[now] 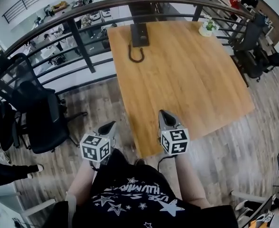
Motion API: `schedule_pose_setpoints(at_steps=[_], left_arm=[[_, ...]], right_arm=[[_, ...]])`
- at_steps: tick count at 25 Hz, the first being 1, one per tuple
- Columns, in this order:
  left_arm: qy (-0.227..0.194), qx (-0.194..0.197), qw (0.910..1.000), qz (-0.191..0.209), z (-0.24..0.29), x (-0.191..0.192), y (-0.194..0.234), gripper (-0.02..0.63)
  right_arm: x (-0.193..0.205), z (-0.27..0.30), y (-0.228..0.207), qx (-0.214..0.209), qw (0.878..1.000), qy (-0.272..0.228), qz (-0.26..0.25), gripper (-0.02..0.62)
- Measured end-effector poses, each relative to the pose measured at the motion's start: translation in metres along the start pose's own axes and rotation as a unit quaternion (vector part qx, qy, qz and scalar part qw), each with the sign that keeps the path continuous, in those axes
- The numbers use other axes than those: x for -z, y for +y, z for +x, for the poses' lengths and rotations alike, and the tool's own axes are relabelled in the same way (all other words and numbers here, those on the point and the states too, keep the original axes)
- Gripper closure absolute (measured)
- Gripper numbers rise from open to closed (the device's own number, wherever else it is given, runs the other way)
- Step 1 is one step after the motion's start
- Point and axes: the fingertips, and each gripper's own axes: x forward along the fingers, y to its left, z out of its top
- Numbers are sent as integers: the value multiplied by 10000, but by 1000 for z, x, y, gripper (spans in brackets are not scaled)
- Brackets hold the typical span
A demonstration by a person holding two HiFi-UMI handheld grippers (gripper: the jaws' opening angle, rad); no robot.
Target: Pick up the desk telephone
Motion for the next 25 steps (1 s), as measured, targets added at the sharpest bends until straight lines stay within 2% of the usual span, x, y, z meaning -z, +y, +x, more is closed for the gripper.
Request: schedule_pose_setpoints(at_steps=[3, 7, 15, 20, 25], left_arm=[[14, 8, 10000, -11, 10, -8, 4, 604], [68, 206, 9998, 2, 40, -28, 17, 604], [89, 519, 9986, -18, 123, -93, 70, 604], [140, 703, 9974, -19, 180, -133, 108, 604], [190, 864, 9961, -26, 233, -162, 141, 603]], right_arm=[[1, 11, -8, 27, 9999, 73, 117, 594], [-3, 29, -18, 76, 9993, 147, 329, 594], [-17, 76, -63, 688, 9955, 302, 577, 594], [-44, 117, -92, 978, 9919, 214, 785, 594], [-65, 172, -108, 1036, 9922, 248, 653, 594]])
